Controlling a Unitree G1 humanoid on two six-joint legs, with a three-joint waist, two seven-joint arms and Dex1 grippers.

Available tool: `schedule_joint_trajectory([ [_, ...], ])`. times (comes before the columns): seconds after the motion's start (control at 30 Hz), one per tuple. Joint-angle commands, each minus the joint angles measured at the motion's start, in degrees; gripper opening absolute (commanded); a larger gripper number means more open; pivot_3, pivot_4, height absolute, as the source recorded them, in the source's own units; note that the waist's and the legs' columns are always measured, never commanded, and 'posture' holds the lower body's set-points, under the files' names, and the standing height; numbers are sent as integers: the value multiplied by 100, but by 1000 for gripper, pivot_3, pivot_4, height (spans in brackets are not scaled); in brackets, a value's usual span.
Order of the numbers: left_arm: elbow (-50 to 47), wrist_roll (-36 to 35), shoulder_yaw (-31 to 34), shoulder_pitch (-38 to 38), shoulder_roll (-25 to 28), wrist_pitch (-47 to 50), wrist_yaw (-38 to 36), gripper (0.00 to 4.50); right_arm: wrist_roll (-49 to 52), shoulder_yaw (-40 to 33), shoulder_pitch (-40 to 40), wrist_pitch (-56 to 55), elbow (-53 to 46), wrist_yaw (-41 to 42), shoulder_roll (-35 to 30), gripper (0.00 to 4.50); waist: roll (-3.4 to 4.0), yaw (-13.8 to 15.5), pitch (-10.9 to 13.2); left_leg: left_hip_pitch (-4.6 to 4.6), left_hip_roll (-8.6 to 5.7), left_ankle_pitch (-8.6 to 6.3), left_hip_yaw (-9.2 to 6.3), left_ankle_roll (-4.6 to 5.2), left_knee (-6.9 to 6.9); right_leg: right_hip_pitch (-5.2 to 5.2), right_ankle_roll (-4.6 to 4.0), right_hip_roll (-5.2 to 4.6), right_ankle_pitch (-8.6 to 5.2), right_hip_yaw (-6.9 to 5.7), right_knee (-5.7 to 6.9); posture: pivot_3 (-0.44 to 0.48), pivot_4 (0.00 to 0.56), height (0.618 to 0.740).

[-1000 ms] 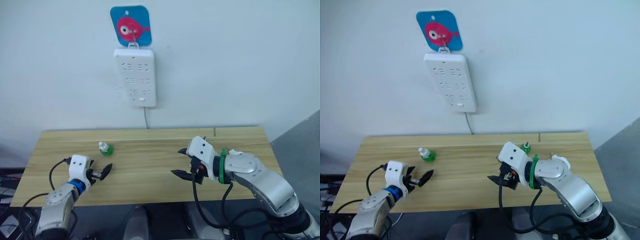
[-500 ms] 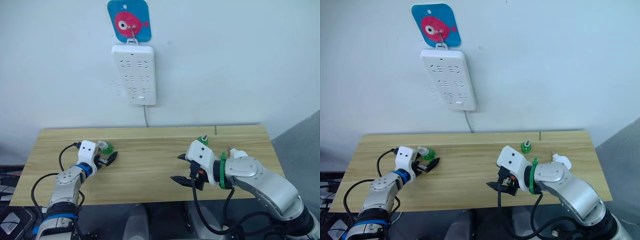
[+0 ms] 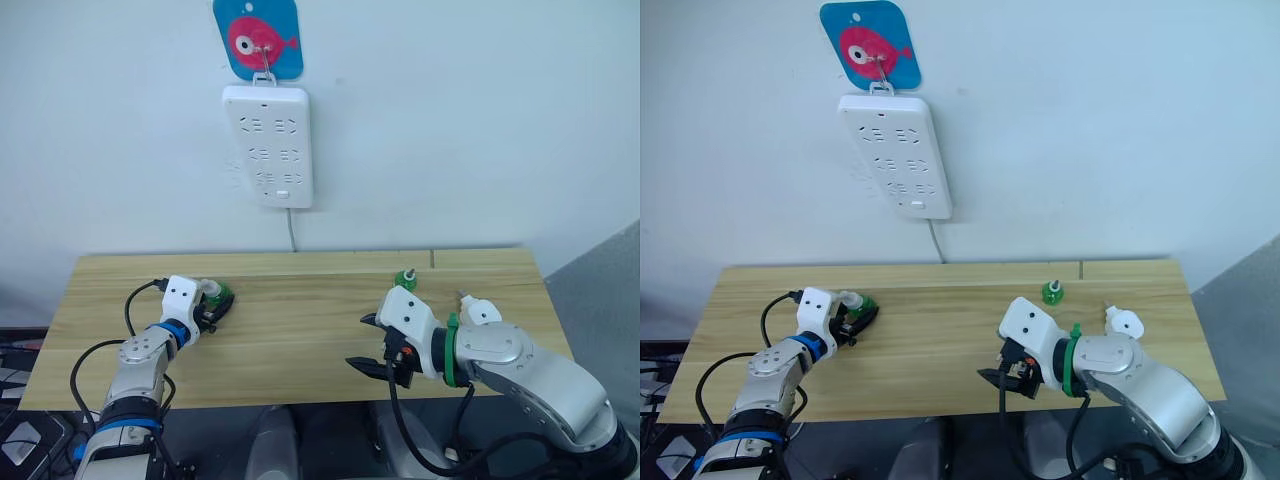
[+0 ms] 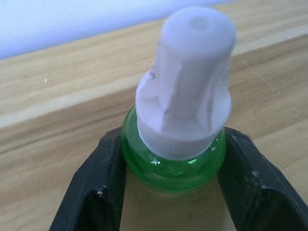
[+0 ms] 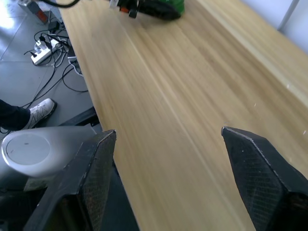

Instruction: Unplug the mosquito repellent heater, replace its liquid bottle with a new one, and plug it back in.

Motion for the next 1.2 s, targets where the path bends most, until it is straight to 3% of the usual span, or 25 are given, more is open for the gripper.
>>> schedule_joint_trajectory([
  [0.03,-5,19,-19,114,6,-115,-51,2259,120,-105,37,-36,-396,-22,-81,3666,0,-5,0,0,0,0,0,0,-1,0,0,0,0,0,0,-169,305,740],
  [0.13,-360,-21,-81,334,110,-182,-375,2259,140,-115,0,-129,-313,-2,-139,3666,0,-11,0,-2,1,-1,0,-2,-4,-2,0,0,0,-1,-2,-163,295,740],
  [0.33,-2387,-308,-512,907,356,52,-1434,2259,224,-183,-325,-554,47,281,-129,3666,-2,-3,1,-19,6,0,-6,-18,-7,-17,-1,-15,0,-8,-5,-143,264,740],
  [0.47,-3972,-699,-903,942,487,969,-1928,2259,239,-154,-856,-823,452,411,97,3666,-9,27,-7,-31,2,13,-16,-42,-2,-19,0,-22,0,-17,-6,-141,217,740],
  [0.6,-4859,-1121,-1250,749,791,2106,-2410,2259,416,-163,-1398,-784,763,440,528,3666,-21,-9,-20,-35,-3,14,-16,-43,3,-22,3,-22,9,-19,-6,-144,183,740],
  [0.8,-5244,-1419,-1540,73,1163,2956,-2993,2259,602,-99,-2024,-559,1304,316,1184,3666,-30,-89,-80,-99,0,36,-31,-78,6,-96,-32,-21,29,-41,22,-149,144,740],
  [1.2,-5272,-1380,-1706,-370,1206,2931,-3338,2259,520,47,-2232,-634,1904,246,1727,3666,-22,-172,-279,-115,-6,42,-50,-85,13,-100,-33,-28,30,-63,26,-146,117,740],
])
